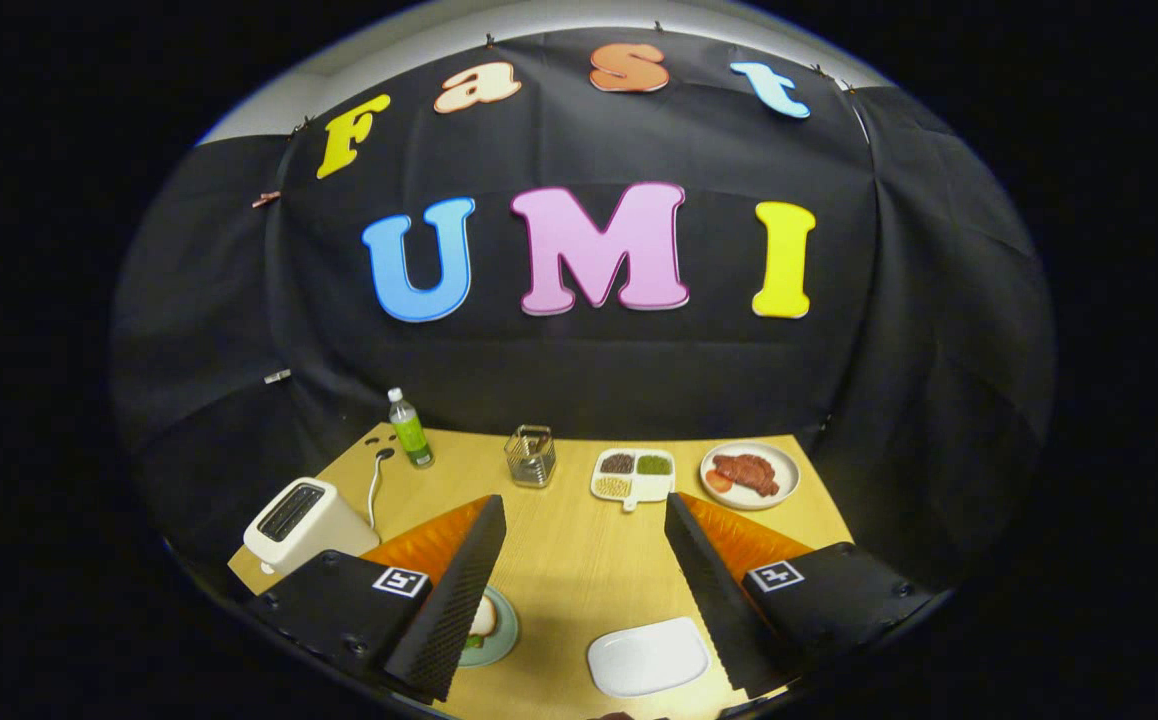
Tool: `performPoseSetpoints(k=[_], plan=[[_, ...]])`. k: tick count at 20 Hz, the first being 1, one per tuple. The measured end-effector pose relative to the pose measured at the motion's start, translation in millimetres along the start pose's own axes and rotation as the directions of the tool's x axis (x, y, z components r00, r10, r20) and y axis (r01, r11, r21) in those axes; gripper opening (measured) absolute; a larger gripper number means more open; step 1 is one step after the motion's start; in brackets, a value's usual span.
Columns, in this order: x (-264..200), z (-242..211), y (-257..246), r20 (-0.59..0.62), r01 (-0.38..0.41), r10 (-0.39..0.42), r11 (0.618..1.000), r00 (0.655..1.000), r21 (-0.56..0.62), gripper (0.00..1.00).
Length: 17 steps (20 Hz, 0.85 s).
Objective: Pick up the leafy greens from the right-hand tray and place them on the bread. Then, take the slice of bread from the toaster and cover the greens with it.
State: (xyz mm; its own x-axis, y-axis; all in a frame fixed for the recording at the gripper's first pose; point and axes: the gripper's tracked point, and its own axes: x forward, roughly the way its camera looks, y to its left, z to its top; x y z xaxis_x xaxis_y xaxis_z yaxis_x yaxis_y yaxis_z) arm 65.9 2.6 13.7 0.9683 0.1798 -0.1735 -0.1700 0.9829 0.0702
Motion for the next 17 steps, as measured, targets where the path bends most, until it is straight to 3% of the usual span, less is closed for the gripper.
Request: performPoseSetpoints(k=[4,7,12,17], plan=[[-28.8,50.0,-30.0,0.154,0.029,-0.026,0.999,0.988,-0.018,0.99],[-44.5,63.3,-44.8,0.214,0.062,-0.048,0.996,0.976,-0.058,0.99],[-50.9,65.3,-44.1,0.218,0.077,-0.057,0.993,0.974,-0.085,0.99],[-55.9,75.0,-46.6,0.211,0.098,-0.099,0.995,0.973,0.015,0.98]])
